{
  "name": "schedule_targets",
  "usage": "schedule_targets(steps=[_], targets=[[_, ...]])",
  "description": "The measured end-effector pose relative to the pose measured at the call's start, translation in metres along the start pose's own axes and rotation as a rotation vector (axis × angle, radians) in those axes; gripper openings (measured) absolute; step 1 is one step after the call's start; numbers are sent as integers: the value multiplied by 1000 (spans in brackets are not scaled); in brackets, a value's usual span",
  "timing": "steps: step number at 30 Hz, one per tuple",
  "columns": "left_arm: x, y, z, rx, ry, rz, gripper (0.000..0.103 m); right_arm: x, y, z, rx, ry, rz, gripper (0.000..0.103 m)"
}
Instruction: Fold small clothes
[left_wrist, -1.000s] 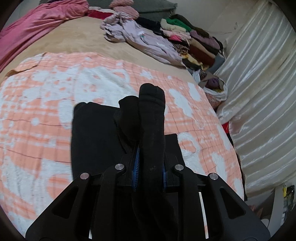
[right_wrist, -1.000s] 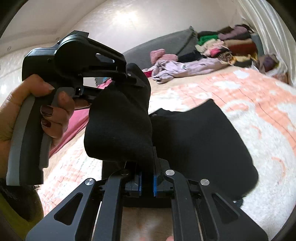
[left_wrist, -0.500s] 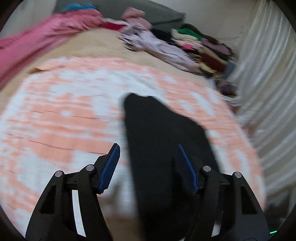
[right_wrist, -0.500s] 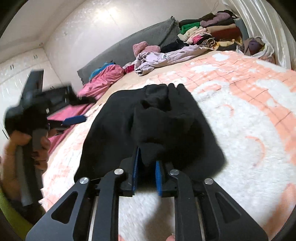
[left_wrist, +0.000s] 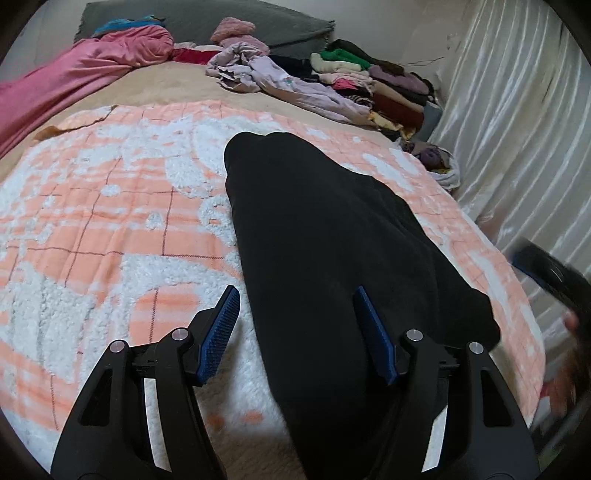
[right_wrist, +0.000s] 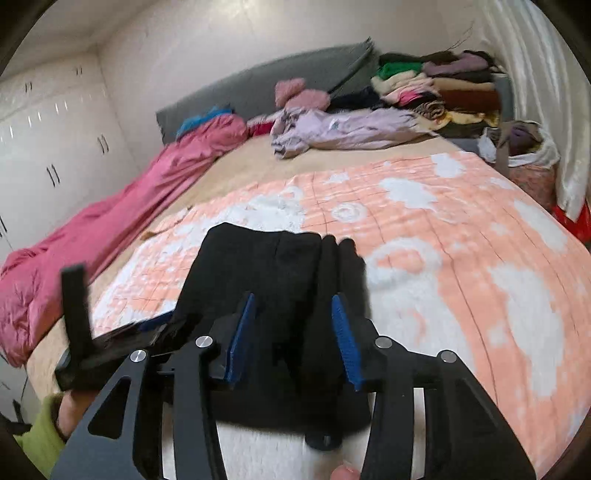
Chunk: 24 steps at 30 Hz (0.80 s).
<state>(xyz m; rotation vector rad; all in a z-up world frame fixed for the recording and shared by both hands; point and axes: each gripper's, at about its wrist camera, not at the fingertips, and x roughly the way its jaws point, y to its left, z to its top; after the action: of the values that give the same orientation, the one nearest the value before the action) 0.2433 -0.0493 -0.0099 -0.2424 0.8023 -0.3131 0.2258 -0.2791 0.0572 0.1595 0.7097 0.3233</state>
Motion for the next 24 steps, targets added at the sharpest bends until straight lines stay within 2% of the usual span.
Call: schedule_targets(steps=[3,7,9,15,17,18,20,22,24], targets=[[-5,5,0,2,11,-17,65,40,-6,20,-6,103,16,49],[-7,6,1,8,11,-25,66,89,-16,35,17,206,-30,49],[-7,4,1,26,10,-18,66,105,-19,36,30,246,-26,49],[-5,6,0,10,22,-33,68,127,-23,34,58,288,-13,49],[-5,7,0,7,24,-37,68,130,-21,34,60,292,-8,37],[-5,6,0,8,24,-37,68,131,-19,34,56,293,-1,25],[-6,6,0,6,24,-35,68,127,-10,35,12,277,-13,22],[-6,7,0,2,25,-35,68,125,-3,35,-28,265,-11,22],[-6,7,0,-1,26,-37,68,128,-1,34,-49,275,-8,29]])
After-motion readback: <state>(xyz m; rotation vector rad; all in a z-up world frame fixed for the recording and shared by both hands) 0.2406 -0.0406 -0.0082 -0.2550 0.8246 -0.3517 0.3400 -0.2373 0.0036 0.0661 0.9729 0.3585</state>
